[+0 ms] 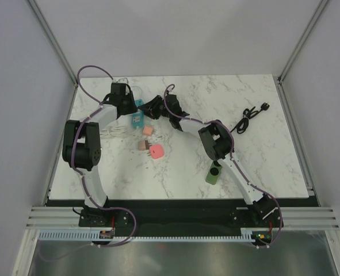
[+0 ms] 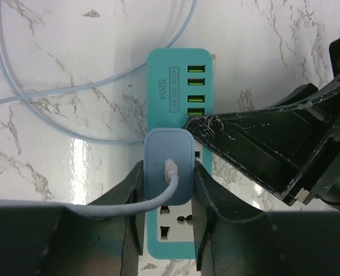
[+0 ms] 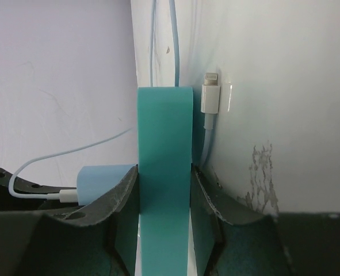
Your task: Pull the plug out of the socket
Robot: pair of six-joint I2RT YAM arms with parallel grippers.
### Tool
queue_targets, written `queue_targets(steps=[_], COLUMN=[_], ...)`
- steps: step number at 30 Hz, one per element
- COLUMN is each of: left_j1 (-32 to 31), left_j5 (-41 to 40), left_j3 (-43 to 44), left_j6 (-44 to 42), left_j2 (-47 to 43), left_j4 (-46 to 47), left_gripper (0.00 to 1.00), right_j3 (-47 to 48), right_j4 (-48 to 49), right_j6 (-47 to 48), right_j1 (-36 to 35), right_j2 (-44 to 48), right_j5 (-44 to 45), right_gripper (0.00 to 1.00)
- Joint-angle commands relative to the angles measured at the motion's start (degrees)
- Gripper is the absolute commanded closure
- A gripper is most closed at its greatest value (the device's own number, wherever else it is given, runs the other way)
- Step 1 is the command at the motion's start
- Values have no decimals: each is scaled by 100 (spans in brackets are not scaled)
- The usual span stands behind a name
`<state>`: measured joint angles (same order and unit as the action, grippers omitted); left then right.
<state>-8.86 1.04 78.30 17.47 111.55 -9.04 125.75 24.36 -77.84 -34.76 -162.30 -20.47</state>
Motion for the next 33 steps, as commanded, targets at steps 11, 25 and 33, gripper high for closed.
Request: queue_targets(steps=[11, 25, 33], left_j1=[-230, -573, -573], left_j5=[845, -999, -1395], left_j3=[45, 62, 703], left_j6=[388, -228, -305], left_j2=[-1021, -2795, -3816], left_j4=[174, -115, -221], left_gripper=[98, 98, 98], right_j3=[494, 854, 899], right_j4=[-1345, -1680, -1540], right_j6=[375, 622, 393], right_j1=[-338, -364, -444], right_j2=[-355, -399, -601], right_j5=[1150, 1264, 1388], right_gripper=[100, 100, 100])
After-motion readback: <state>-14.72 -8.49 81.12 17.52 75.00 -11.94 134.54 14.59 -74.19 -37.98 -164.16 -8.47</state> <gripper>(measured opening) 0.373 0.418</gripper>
